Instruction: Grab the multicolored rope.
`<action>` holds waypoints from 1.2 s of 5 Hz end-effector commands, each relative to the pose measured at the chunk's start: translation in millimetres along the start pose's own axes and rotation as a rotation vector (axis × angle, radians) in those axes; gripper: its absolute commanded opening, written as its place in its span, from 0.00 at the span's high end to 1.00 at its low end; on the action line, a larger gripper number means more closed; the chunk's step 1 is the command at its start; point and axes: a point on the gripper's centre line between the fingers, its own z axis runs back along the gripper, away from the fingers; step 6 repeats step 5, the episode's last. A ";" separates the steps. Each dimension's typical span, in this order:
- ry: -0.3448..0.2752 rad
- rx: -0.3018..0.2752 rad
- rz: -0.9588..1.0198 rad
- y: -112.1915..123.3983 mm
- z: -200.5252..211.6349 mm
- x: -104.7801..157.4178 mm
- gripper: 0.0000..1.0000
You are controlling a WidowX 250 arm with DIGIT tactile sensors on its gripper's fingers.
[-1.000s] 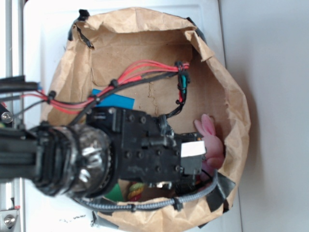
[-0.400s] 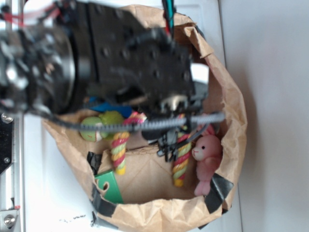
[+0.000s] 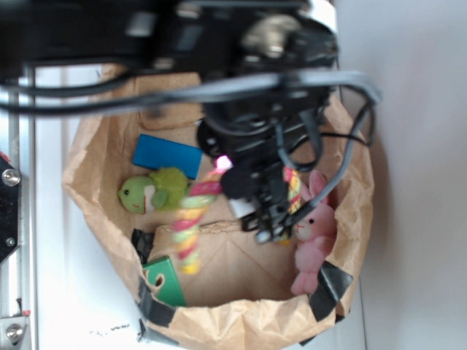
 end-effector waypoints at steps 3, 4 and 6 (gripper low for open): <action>-0.050 0.090 -0.147 -10.5 40.9 -10.4 1.00; -0.056 0.084 -0.166 -12.4 37.2 -12.1 1.00; -0.092 0.114 -0.180 -14.3 30.4 -15.9 1.00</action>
